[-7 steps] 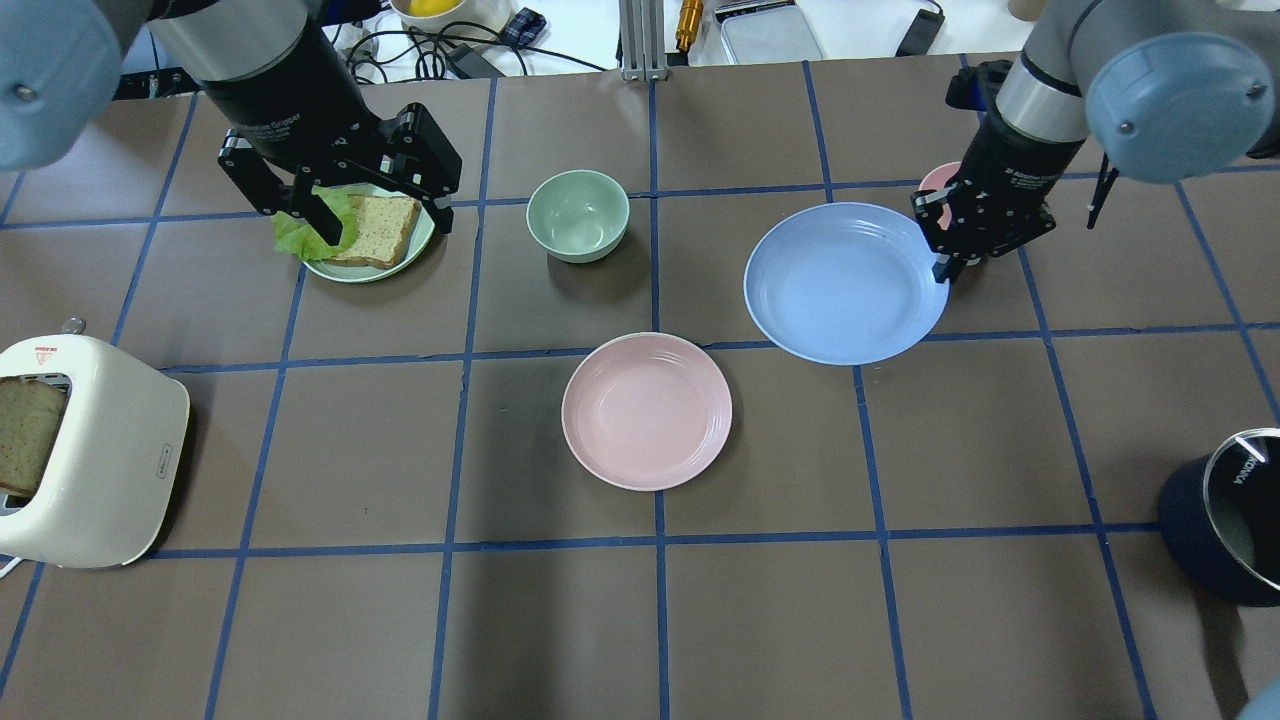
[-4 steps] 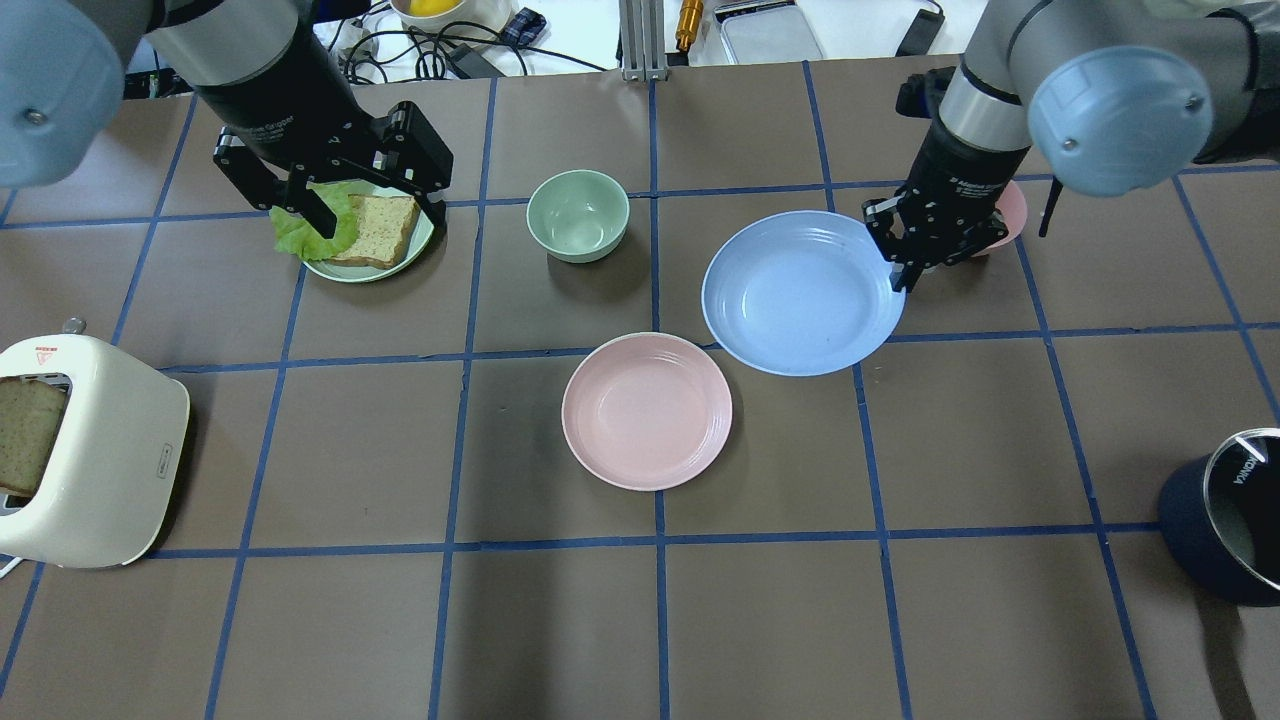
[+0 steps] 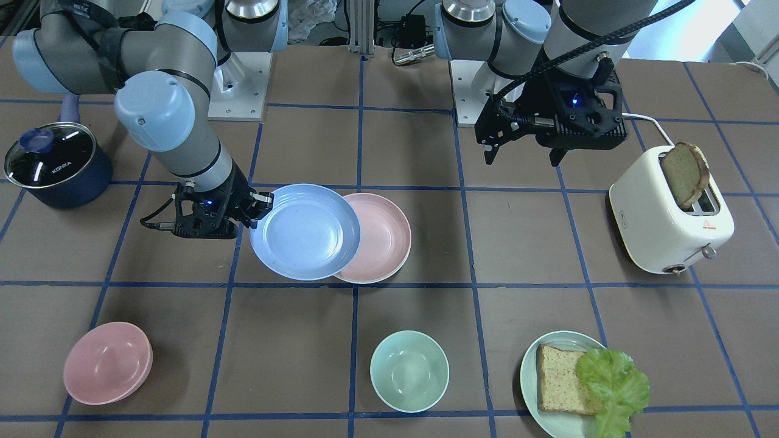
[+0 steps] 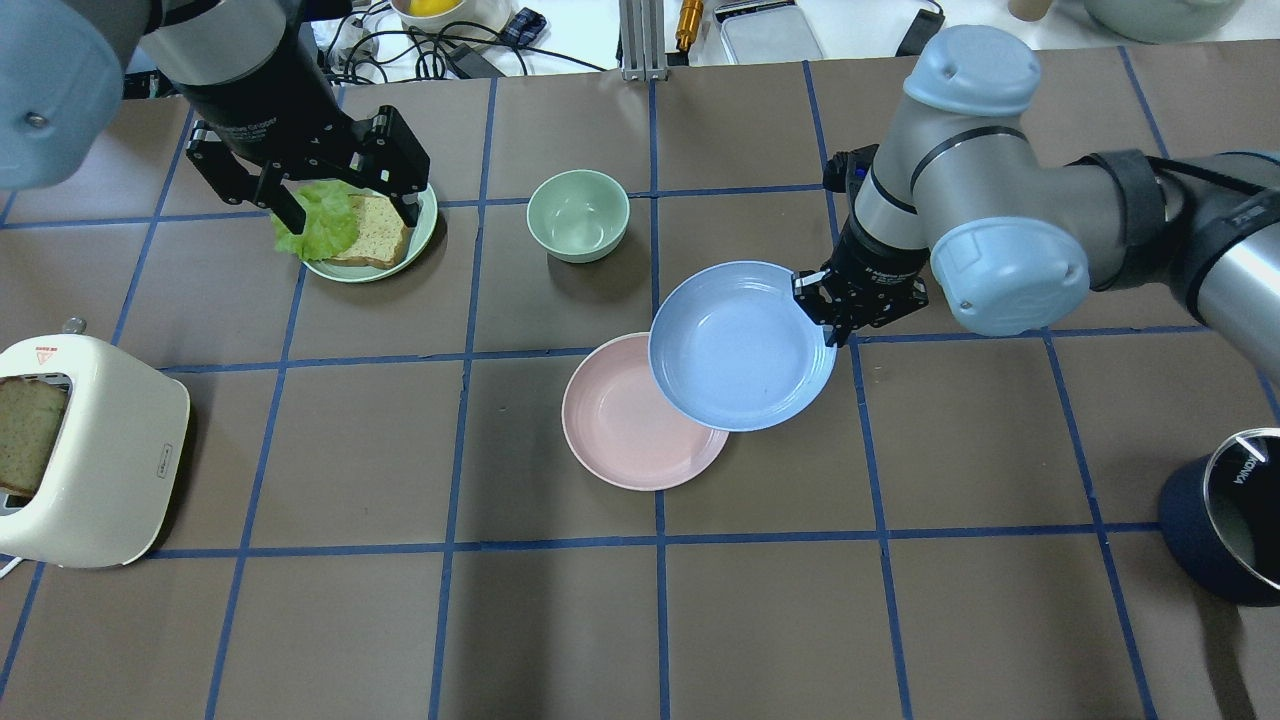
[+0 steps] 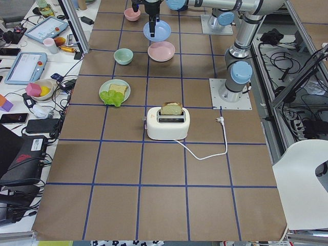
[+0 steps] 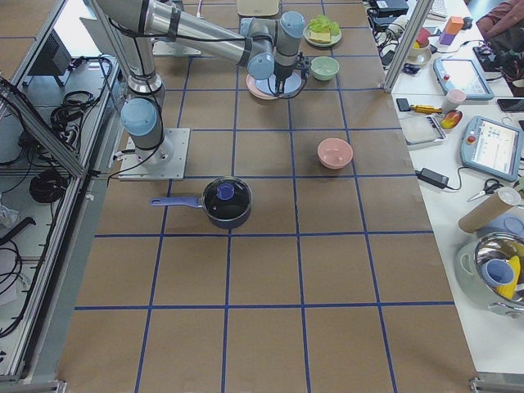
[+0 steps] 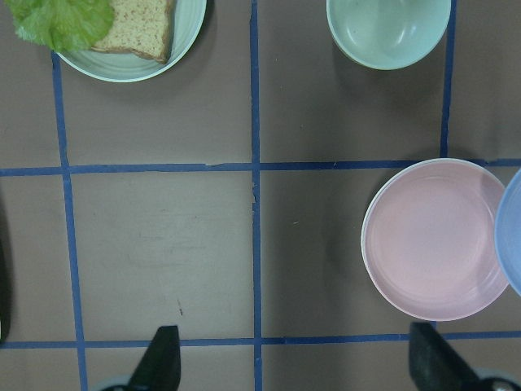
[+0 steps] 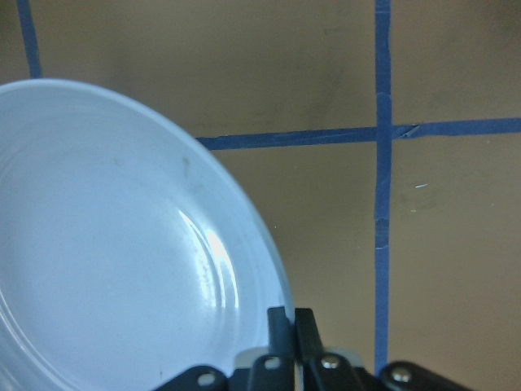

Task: Stack three plates with pink and blue
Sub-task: 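Carry the blue plate with the right gripper over the pink plate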

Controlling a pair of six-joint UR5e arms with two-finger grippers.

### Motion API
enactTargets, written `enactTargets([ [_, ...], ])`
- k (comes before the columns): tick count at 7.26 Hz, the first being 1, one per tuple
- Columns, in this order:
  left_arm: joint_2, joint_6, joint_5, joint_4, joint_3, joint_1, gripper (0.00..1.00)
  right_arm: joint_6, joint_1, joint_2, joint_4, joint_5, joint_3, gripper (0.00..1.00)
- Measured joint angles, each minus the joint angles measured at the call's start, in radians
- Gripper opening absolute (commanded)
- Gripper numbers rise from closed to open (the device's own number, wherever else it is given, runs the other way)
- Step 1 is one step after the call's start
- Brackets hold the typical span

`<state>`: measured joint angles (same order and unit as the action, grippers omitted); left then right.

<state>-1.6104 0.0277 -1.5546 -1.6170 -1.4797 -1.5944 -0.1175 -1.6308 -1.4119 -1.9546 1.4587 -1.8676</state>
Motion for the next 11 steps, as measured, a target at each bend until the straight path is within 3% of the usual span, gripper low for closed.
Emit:
enactTargets([
  [8,0.008,-0.008,-0.009,0.006,0.000,0.014,1.00,-0.162,-0.092,0.017,-0.133,-0.037,-0.094,0.00],
  [11,0.009,-0.005,-0.008,0.006,-0.001,0.017,1.00,-0.192,-0.093,0.019,-0.166,-0.099,-0.124,0.00],
])
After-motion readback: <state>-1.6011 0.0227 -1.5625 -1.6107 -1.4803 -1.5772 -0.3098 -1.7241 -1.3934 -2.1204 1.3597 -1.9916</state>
